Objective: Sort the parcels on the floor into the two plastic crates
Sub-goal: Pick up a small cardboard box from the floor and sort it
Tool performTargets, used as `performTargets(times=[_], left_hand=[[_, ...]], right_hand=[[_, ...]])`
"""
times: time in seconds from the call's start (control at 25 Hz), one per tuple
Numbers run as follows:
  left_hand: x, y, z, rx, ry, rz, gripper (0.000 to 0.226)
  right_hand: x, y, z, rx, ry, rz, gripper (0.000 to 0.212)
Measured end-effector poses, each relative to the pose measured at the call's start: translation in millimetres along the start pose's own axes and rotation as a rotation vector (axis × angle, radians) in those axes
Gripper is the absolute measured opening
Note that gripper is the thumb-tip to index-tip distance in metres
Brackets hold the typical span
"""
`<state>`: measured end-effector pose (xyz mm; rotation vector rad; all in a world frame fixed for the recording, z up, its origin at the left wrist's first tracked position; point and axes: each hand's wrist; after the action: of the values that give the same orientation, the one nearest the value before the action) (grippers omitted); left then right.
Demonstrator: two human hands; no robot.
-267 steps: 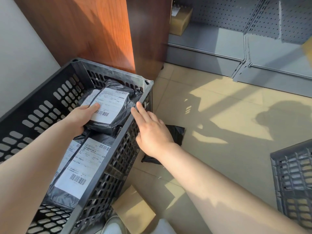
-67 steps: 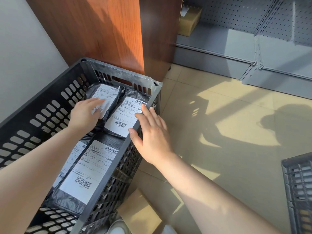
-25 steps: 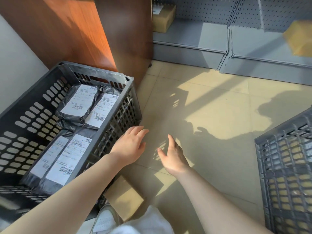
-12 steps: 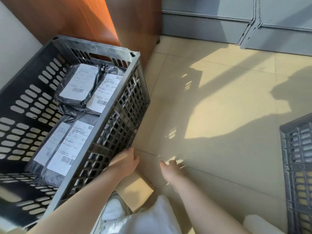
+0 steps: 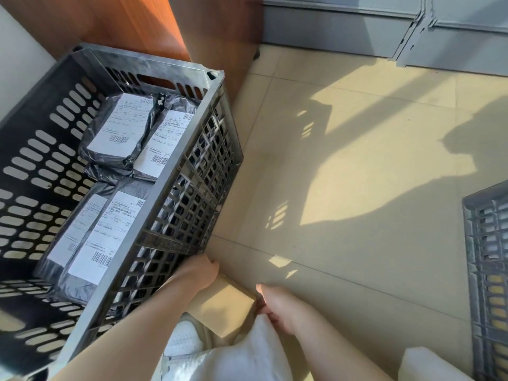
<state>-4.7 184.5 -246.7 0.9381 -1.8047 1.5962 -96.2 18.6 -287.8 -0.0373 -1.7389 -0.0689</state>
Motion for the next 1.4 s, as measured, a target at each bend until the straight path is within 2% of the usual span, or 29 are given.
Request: performTargets(times=[0.24, 0.36, 0.44, 0.56, 0.64, 0.72, 0.84, 0.96, 1.08, 1.2, 1.28, 1.4], left_hand=[[-1, -2, -2, 0.110, -0.018, -0.075, 0.041], [3, -11, 2, 0.251, -0.002, -0.071, 0.040], [7, -16, 8, 0.425, 0.024, -0.074, 0.036], [13, -19, 17, 0.819, 0.038, -0.141, 0.026], [17, -23, 23, 1.010, 0.064, -0.187, 0.025], [19, -28, 27, 1.125, 0.094, -0.210, 0.025], [21, -36, 32, 1.225, 0.103, -0.192, 0.019], [22, -41, 39, 1.246, 0.093, -0.134, 0.031], [25, -39, 43, 1.230, 0.072, -0.040, 0.019], [26, -36, 42, 1.349, 0.106, -0.144, 0.027], [29, -36, 42, 1.354, 0.161, -0.207, 0.027], [34, -41, 42, 1.334, 0.263, -0.192, 0.032]], right_hand=[[7, 2, -5, -0.105, 0.005, -0.044, 0.030], [17, -14, -18, -0.261, -0.028, -0.067, 0.029], [25, -28, -31, -0.330, -0.043, -0.084, 0.023], [35, -46, -46, -0.371, -0.072, -0.078, 0.019], [38, -51, -50, -0.356, -0.149, -0.060, 0.012], [35, -56, -51, -0.373, -0.271, -0.025, 0.016], [38, -58, -54, -0.460, -0.395, 0.030, 0.014], [44, -57, -57, -0.533, -0.471, 0.093, 0.016], [45, -58, -61, -0.574, -0.546, 0.097, 0.008], [52, -60, -67, -0.680, -0.548, 0.027, 0.030], [57, -60, -70, -0.691, -0.563, -0.044, 0.034], [63, -59, -68, -0.605, -0.602, -0.138, 0.040]])
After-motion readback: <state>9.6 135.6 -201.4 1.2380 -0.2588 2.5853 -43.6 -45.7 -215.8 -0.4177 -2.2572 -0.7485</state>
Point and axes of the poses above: each hand's wrist, its own x-axis away from the middle knuckle, its own y-axis out of the palm, z = x × y, and after that the axes turned 9 degrees about -x, right-handed
